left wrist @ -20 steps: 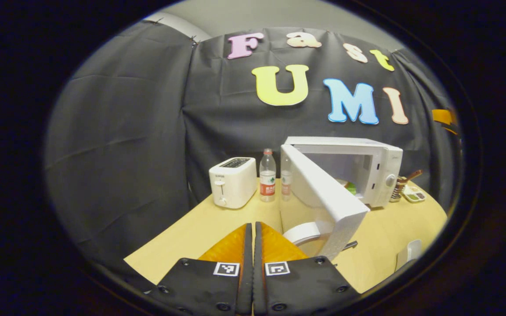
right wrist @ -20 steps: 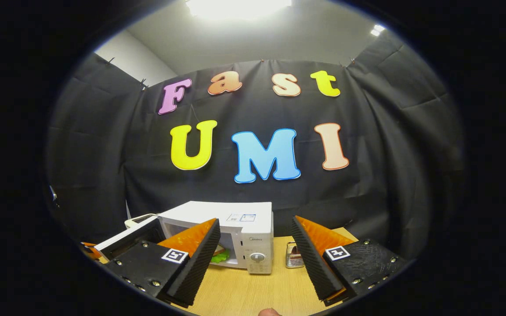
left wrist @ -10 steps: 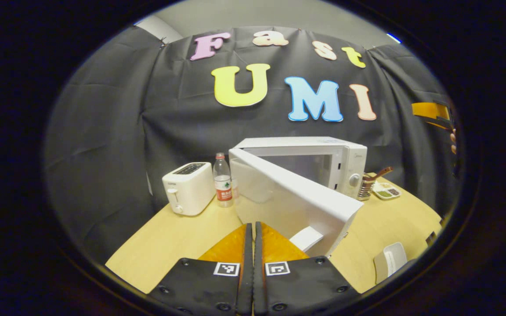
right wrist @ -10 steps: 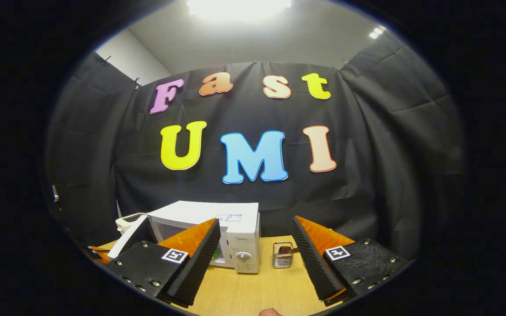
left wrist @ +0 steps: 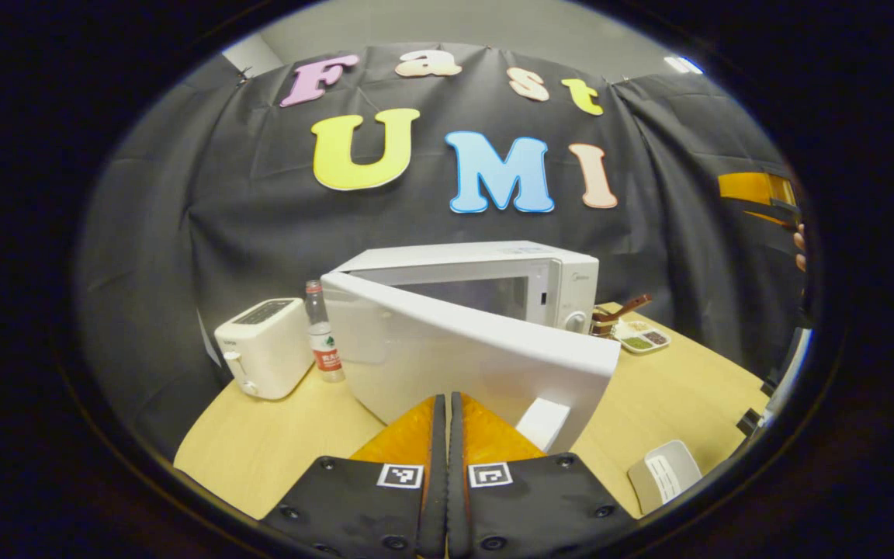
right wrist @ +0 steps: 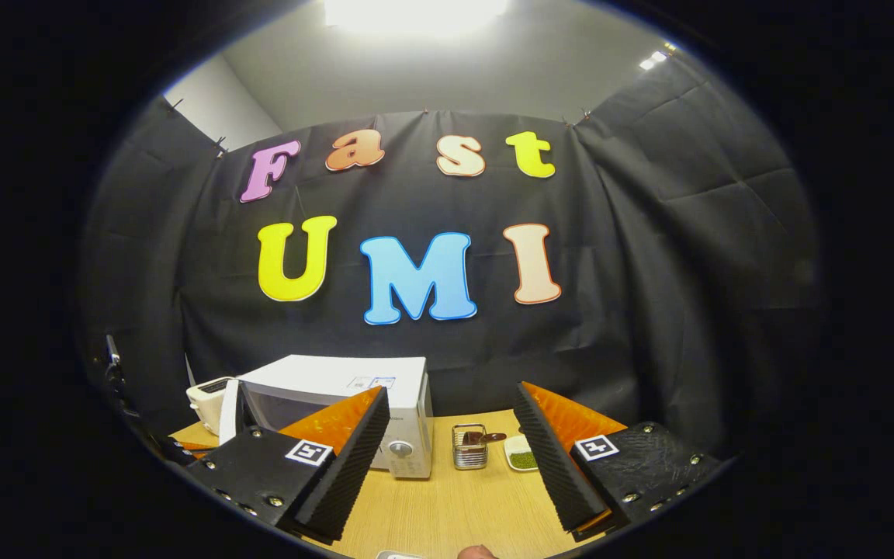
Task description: Open the microwave oven with the left hand, put the food in, and close the microwave oven.
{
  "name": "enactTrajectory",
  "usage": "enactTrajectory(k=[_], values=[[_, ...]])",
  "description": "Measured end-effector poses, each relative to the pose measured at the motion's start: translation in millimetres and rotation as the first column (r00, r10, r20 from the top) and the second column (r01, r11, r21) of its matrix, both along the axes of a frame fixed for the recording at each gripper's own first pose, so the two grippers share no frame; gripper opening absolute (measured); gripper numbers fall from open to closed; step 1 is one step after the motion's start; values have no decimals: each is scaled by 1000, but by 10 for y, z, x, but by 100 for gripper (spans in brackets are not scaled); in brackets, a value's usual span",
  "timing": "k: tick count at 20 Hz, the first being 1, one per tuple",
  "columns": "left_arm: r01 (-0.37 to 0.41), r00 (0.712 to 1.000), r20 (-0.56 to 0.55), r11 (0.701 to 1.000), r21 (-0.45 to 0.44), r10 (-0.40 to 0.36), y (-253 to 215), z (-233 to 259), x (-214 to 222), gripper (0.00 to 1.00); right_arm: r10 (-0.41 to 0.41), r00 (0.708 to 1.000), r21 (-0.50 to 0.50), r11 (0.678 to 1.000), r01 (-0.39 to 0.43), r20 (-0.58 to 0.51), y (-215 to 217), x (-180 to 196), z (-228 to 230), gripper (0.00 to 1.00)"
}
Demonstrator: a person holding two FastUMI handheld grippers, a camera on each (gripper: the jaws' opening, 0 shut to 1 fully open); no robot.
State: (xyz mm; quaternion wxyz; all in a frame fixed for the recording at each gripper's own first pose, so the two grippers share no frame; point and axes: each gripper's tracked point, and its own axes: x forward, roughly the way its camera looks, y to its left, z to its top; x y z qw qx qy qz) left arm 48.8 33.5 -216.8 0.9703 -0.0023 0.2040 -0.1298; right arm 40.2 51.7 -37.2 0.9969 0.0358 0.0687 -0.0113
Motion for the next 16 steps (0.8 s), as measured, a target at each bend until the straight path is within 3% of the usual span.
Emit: enactTrajectory(k=[9, 16], values=[[88, 996, 9, 995, -52, -88, -426, -39, 551, 7, -81, 996, -41, 996, 79, -30, -171, -129, -83, 98], [105, 994, 18, 994, -19, -105, -671, -151, 1016, 7, -161, 986, -45, 986, 159, -48, -378, -231, -150, 98]])
